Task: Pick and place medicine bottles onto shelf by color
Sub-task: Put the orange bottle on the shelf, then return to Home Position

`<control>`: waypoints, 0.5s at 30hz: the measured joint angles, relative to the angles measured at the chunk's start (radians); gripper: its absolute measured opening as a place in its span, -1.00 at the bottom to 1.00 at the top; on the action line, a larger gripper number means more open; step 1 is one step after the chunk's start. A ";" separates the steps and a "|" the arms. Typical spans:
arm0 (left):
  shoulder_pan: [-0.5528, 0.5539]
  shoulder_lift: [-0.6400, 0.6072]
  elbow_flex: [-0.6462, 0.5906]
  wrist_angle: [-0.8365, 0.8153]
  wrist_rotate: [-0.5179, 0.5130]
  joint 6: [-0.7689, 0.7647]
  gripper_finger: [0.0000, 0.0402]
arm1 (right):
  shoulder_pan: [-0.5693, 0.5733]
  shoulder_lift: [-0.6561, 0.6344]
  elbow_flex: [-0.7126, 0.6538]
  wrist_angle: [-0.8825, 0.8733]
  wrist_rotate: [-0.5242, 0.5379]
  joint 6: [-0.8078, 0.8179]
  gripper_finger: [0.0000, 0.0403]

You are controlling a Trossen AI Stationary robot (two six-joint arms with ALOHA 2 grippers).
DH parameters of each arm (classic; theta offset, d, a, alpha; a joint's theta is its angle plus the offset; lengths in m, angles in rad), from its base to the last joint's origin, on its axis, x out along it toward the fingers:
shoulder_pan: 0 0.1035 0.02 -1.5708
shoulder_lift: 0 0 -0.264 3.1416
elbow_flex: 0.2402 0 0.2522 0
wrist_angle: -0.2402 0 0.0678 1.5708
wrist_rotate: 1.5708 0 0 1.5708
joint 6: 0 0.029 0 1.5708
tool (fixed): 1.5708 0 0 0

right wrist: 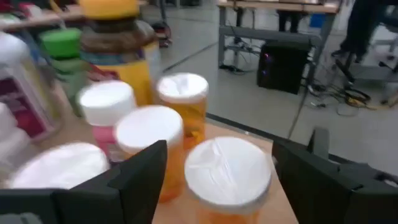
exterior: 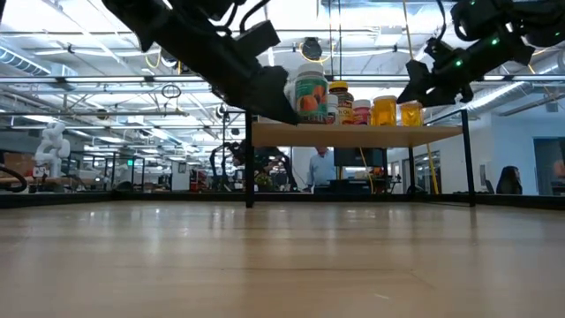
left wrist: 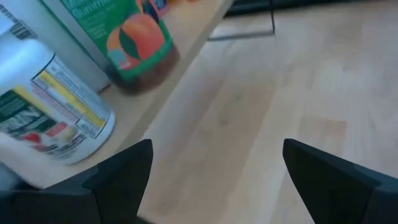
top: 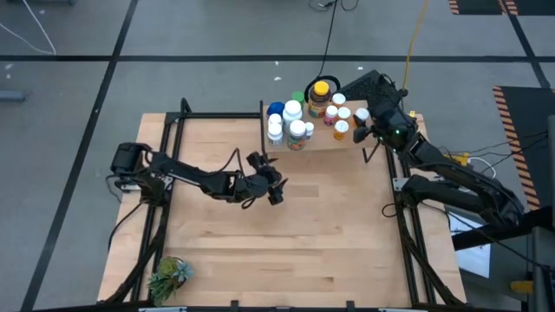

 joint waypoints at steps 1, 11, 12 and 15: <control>0.004 -0.011 -0.001 -0.023 0.001 0.014 0.81 | 0.000 -0.012 0.000 -0.001 -0.007 -0.003 0.43; 0.084 -0.051 -0.002 0.020 0.093 0.112 0.81 | 0.039 -0.158 0.000 -0.107 -0.073 -0.013 0.44; 0.090 -0.054 -0.002 0.028 0.100 0.114 0.81 | 0.049 -0.175 0.000 -0.105 -0.083 -0.013 0.44; 0.094 -0.094 -0.003 -0.033 0.101 0.103 0.81 | 0.089 -0.231 0.000 -0.106 -0.103 -0.020 0.44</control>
